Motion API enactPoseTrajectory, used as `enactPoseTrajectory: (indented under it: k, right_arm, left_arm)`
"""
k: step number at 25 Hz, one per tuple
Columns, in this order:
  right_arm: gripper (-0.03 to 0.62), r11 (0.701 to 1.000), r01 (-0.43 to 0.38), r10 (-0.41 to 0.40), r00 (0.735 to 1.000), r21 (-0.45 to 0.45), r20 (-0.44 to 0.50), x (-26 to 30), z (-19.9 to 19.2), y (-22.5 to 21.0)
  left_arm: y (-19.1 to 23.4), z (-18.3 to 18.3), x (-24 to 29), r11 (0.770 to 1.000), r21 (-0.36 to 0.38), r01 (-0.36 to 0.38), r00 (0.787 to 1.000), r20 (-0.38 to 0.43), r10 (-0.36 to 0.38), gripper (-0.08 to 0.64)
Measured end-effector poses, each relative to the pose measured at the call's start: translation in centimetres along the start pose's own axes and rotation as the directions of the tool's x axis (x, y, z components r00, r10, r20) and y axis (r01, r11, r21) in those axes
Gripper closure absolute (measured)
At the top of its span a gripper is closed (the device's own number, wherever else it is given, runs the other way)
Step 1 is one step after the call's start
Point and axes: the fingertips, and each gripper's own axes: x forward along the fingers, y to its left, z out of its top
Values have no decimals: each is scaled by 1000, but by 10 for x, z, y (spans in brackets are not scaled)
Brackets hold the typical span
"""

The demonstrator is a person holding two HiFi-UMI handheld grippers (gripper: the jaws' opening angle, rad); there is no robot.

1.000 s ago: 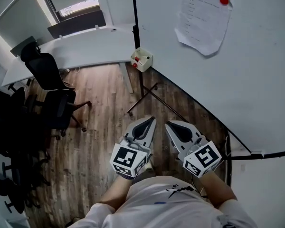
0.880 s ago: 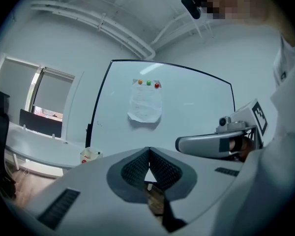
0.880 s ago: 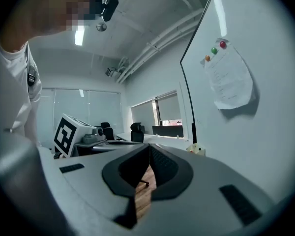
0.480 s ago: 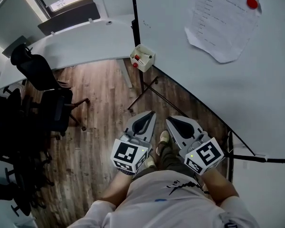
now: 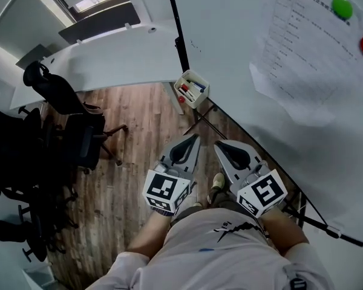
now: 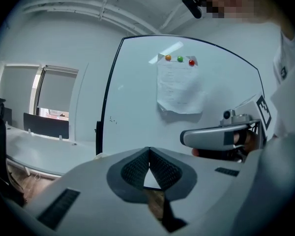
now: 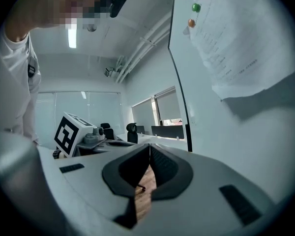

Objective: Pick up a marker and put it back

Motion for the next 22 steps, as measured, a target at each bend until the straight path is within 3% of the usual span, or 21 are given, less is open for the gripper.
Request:
enactPoseTrajectory:
  k: [7,11,18,22]
  right_arm:
    - [578,997,-78,78,997,15,4,21,10,-41]
    - [578,994,-106,106,994,26,5,27,7,-46]
    - [578,997,-67,68,997,38,-28,53,-4,-62]
    - [578,999,-38,39,998,26,-45,74,-3,-71]
  left_arm:
    - [17,1,50,998,-11,-55,998,-34,54,549]
    - [29,-4,71,995,66,-73,995,-58,77,549]
    - [59,-19,108,996,84,-40,996,-80,47,548]
    - [76,-27,129,989,148,-7,996,-92,21,548]
